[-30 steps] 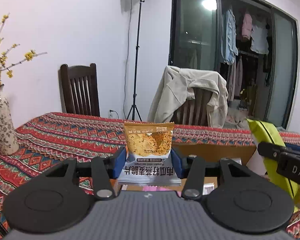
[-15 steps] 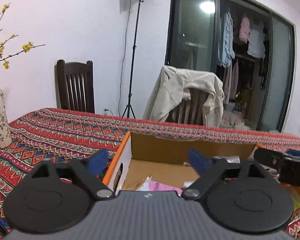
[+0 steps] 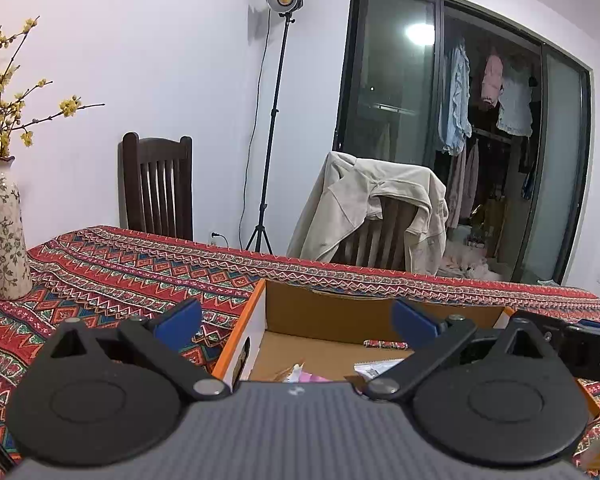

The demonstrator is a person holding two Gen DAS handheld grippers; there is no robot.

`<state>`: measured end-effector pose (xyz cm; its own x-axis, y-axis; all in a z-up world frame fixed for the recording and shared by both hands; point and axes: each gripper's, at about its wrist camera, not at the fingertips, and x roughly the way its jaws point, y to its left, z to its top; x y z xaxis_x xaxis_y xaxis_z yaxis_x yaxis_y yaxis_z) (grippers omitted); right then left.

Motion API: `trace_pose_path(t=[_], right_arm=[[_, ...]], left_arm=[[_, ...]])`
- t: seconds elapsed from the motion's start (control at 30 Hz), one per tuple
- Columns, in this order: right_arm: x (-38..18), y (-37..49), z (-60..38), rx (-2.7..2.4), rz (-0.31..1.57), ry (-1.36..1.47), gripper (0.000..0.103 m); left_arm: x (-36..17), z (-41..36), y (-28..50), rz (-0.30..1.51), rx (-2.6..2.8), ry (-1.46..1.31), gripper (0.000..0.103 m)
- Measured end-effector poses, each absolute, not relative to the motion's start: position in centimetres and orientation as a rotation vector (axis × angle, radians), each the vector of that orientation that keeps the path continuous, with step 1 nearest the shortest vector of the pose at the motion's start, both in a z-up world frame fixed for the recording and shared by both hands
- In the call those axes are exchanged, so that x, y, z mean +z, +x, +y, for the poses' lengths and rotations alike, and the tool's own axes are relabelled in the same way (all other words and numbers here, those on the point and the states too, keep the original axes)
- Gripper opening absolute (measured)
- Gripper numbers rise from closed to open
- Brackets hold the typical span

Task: Organize snacks
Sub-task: 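Carry both packets into the cardboard box and open both grippers, then move both tools back over the snack pile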

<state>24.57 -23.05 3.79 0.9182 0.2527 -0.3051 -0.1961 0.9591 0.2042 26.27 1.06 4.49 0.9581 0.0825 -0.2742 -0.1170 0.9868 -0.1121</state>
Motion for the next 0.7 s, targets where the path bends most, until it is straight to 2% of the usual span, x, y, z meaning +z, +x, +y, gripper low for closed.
trace_pose_path(t=[0.7], right_arm=[[6.4,19.8,-23.7,0.212,0.301,0.093,0.103]], left_arm=[[7.4,1.8,20.8,0.260,0.095,-0.096,0.103]])
